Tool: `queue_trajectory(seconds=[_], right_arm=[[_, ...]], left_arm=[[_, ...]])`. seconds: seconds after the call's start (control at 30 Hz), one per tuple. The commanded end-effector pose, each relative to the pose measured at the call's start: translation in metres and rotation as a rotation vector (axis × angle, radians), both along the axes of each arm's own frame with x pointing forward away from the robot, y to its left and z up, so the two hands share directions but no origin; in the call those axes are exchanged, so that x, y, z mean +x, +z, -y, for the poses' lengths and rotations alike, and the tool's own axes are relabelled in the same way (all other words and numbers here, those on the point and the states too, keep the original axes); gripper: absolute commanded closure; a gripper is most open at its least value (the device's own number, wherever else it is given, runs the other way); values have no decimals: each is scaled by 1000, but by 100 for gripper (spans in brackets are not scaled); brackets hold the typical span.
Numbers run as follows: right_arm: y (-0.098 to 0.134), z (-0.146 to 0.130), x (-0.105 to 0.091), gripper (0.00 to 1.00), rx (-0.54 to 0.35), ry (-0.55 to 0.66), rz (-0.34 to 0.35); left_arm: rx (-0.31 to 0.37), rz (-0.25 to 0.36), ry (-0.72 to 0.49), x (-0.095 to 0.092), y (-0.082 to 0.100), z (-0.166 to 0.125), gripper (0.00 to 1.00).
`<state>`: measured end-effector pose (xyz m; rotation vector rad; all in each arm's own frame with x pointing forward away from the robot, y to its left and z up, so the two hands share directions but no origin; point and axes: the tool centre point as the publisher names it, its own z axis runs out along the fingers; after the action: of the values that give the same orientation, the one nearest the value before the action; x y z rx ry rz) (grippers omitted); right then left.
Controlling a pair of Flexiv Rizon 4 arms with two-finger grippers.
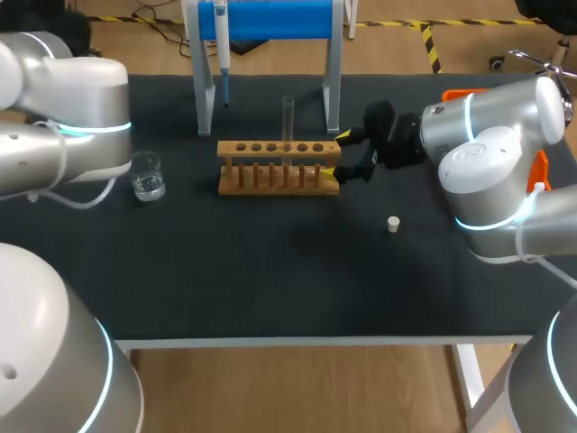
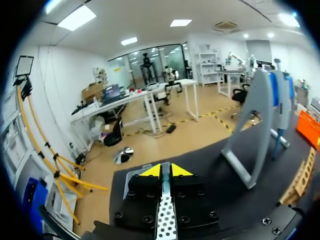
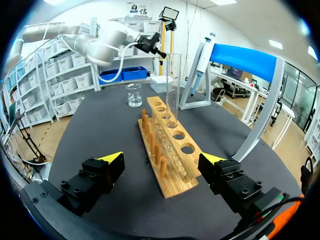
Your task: Invert the test tube, pick up the pipette, mount the tip to pipette, aspirate from beaker and dispense into the tube, eject the tip, return the pipette, and cap with the stopper.
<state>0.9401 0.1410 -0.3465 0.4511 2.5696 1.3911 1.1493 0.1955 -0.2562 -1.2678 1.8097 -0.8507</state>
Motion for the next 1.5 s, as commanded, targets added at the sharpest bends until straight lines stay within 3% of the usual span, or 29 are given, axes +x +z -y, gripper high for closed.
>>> queue_trajectory(seconds=[0.03,0.17,0.27,0.97,1.07,1.2,1.5], right_arm=[[0,1,0,0,0,1,0],[0,1,0,0,0,1,0],[0,1,0,0,0,1,0],[0,1,0,0,0,1,0],[0,1,0,0,0,1,0],[0,1,0,0,0,1,0],[0,1,0,0,0,1,0]], left_arm=[[-27,-62,-227,-53,32,3,100],[-23,-92,-452,-83,45,33,100],[-66,-68,-705,-109,56,60,100],[-66,-68,-705,-109,56,60,100],[-9,-146,-876,-116,69,88,100],[9,-216,-1004,-140,83,127,100],[-11,-340,-1157,-182,91,208,100]])
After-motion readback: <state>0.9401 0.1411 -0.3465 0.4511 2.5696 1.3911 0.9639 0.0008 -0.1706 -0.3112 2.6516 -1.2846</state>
